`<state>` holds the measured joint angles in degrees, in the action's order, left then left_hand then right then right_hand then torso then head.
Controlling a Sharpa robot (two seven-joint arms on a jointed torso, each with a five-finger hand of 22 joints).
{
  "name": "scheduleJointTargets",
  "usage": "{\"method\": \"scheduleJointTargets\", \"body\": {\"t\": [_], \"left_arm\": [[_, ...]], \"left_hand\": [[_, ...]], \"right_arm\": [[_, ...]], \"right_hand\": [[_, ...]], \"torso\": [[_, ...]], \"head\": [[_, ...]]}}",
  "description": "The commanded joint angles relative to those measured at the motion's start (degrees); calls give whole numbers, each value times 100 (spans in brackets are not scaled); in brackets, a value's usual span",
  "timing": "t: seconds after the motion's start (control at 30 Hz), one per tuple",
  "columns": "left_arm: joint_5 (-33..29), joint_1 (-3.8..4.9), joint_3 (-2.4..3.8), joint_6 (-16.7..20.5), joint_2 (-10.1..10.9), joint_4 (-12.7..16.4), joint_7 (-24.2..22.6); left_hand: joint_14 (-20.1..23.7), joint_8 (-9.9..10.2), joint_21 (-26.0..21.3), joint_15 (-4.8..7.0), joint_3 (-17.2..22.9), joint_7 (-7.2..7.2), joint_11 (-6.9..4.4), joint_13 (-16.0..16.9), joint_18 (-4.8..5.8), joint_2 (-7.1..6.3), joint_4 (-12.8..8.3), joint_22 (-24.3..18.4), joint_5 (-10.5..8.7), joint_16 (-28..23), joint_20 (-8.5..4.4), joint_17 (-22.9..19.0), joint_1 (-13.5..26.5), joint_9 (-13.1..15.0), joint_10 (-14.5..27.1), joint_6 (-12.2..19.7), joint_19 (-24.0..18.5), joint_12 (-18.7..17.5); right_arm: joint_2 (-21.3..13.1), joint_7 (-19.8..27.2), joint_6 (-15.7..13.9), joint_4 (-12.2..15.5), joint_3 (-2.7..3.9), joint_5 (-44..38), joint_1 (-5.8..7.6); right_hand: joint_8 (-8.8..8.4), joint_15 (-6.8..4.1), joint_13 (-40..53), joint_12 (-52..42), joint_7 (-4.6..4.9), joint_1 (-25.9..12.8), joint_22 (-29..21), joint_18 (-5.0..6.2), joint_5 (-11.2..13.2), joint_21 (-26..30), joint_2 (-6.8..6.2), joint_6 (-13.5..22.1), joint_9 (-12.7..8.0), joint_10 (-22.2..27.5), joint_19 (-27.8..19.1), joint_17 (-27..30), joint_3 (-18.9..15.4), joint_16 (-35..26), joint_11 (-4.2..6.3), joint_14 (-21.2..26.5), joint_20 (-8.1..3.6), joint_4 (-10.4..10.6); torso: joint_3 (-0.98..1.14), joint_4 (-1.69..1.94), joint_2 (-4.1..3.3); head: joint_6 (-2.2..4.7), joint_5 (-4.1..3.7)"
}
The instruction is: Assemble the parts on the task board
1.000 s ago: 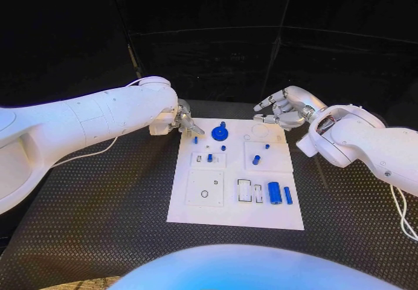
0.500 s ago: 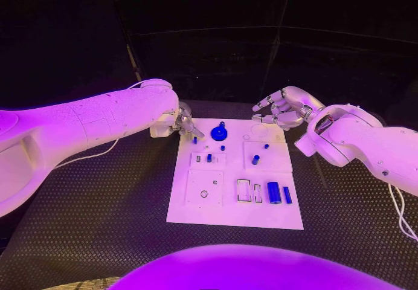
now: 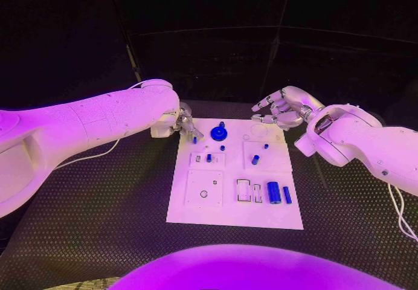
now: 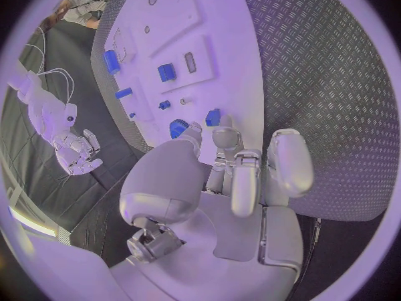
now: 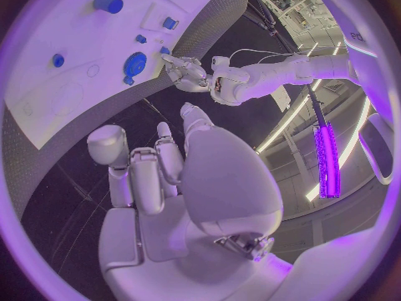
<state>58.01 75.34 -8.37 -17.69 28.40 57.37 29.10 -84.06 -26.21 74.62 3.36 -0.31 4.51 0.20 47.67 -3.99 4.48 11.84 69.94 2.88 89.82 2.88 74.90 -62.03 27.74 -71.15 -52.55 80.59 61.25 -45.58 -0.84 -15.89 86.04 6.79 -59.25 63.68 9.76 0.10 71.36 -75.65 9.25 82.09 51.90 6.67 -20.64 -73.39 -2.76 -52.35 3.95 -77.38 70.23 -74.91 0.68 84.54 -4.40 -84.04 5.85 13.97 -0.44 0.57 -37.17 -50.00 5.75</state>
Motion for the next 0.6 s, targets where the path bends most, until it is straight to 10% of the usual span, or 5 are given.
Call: {"method": "scheduleJointTargets", "body": {"t": [0.03,0.6], "left_arm": [[-89,6,4,74,-12,-7,-30],[-133,4,4,-113,-37,-39,-3]], "left_hand": [[-594,-37,14,7,10,-7,-5,-6,-59,45,-63,7,-10,18,-1,1510,-114,-10,-27,-60,31,37],[-594,-93,11,16,-3,-21,-18,16,-57,113,-169,20,-13,18,-10,1510,-267,-16,-53,-117,32,66]], "right_arm": [[6,25,22,8,2,15,9],[10,25,19,7,2,20,9]], "right_hand": [[23,-41,4,19,-19,-59,-7,40,-39,20,21,-19,-8,9,-42,-375,-8,-26,37,-351,7,37],[23,-41,5,19,-19,-57,-4,40,-42,19,24,-19,-8,8,-41,-377,-7,-26,38,-352,7,36]], "torso": [[0,-4,0],[-2,-1,0]], "head": [[0,9],[0,-4]]}}
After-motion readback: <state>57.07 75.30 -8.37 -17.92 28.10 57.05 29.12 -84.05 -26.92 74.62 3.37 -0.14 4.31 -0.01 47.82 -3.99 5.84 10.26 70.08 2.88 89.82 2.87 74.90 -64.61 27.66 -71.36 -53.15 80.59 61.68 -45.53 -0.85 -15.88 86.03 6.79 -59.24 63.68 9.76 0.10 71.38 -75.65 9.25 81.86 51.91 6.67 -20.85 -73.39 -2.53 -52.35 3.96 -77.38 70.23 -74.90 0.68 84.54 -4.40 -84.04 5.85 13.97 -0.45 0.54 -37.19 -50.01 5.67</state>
